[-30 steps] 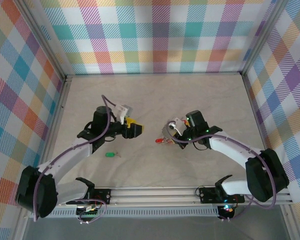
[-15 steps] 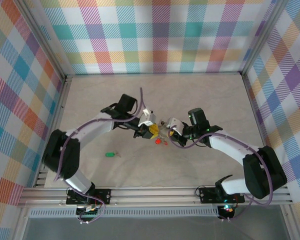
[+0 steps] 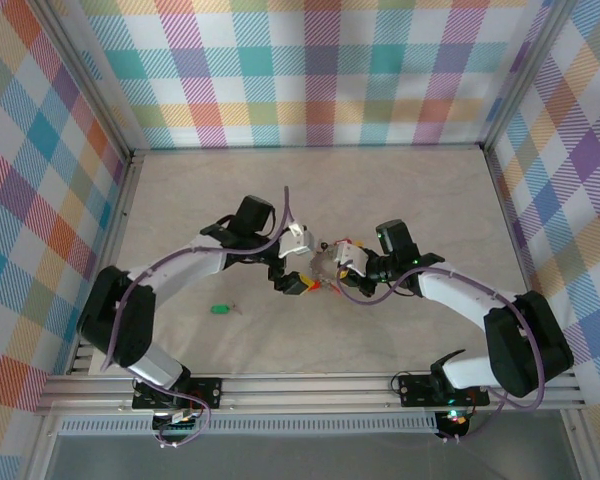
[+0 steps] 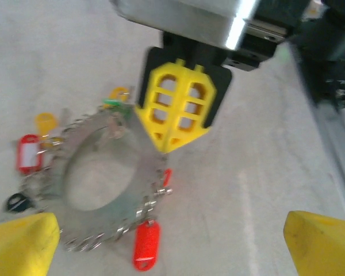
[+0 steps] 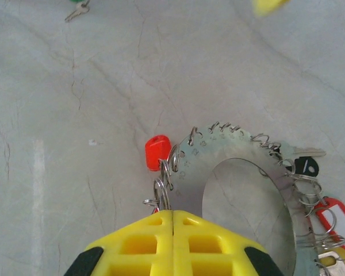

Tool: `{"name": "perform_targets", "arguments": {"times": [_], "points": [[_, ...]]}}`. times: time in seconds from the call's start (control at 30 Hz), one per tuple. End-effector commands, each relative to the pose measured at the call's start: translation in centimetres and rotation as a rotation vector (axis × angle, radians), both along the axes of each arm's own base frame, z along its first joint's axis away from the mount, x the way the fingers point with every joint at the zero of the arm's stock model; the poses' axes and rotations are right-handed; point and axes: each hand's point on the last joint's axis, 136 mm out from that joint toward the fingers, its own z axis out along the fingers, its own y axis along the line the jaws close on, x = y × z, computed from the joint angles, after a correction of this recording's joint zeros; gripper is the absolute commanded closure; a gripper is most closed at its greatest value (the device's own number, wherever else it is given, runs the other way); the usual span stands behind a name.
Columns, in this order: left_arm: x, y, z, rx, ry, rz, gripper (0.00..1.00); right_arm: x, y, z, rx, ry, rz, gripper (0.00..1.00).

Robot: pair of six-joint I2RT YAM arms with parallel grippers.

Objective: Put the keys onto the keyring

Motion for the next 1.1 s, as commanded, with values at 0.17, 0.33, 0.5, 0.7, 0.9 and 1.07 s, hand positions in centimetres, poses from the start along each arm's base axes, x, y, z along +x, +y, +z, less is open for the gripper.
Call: {"name": "perform_targets", "arguments": {"times": [0.17, 0.33, 0.5, 0.7, 0.9, 1.07], "points": [[7.2, 10.6, 3.5, 0.076, -0.065, 0.848, 0.0, -0.7, -0.9, -3.7, -0.132, 0.029, 0.037, 1.0], [7.0, 19.3, 4.9, -0.023, 0.015, 1.419, 0.0, -0.9, -1.2, -5.3, -0.195, 0.052, 0.032, 1.0], [4.7, 19.2, 3.5, -0.012, 0.089, 1.348, 0.0, -1.1, -1.9, -6.8, -0.245, 0.095, 0.01, 1.0], [3.5, 19.1, 1.8, 0.032, 0.134, 1.323, 0.0, -1.5, -2.5, -7.6, -0.282, 0.128, 0.003, 0.98], [3.0, 19.1, 1.8, 0.017, 0.13, 1.312, 0.0, -2.8, -2.6, -7.0, -0.277, 0.195, 0.017, 0.85], [2.9, 18.9, 1.6, 0.016, 0.139, 1.295, 0.0, -3.6, -2.5, -6.3, -0.265, 0.268, 0.009, 0.76]]}}
